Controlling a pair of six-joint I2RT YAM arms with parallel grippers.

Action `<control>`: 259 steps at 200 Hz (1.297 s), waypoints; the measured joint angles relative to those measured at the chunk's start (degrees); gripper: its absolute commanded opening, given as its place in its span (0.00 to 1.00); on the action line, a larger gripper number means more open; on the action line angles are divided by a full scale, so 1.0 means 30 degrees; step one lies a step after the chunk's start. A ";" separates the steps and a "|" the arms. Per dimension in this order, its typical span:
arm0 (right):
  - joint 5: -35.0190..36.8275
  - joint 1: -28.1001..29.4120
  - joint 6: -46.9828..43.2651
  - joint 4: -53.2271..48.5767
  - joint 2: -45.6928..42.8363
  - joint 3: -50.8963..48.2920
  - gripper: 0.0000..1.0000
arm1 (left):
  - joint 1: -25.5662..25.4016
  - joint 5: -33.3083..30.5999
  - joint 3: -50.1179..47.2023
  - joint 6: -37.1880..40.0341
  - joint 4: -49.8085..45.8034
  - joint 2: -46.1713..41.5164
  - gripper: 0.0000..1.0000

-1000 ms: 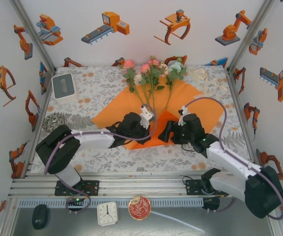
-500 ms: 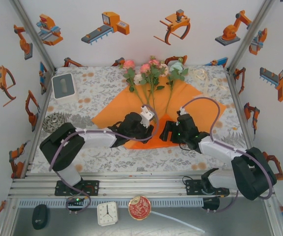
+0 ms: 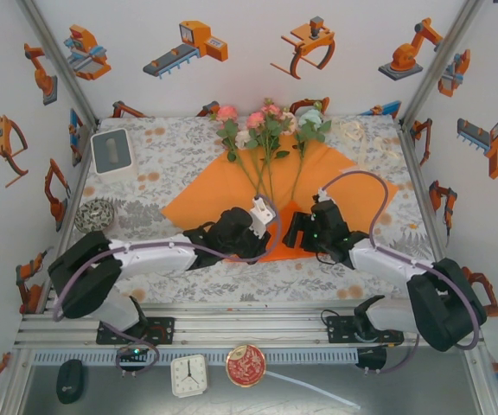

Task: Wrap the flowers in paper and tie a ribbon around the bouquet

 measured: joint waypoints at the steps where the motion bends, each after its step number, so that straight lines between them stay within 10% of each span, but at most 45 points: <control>1: 0.0000 -0.0007 0.0022 -0.0036 -0.0022 0.0000 0.75 | 0.0022 0.0007 -0.0015 -0.0007 0.0015 0.0058 0.35; 107: -0.2871 0.0984 0.3912 -0.0182 -0.1953 0.0204 0.73 | 0.1282 0.0488 -0.1515 -0.1712 0.2616 0.1829 0.26; 182: 0.2091 0.0699 0.4976 -0.4473 -0.2645 0.0109 0.76 | 0.1290 0.0393 -0.2528 -0.2244 0.3555 0.1253 0.26; 259: 0.4495 -0.3752 0.4452 -0.7555 -0.5479 -0.0823 0.77 | 0.1268 0.0255 -0.3439 -0.2404 0.3789 0.0437 0.30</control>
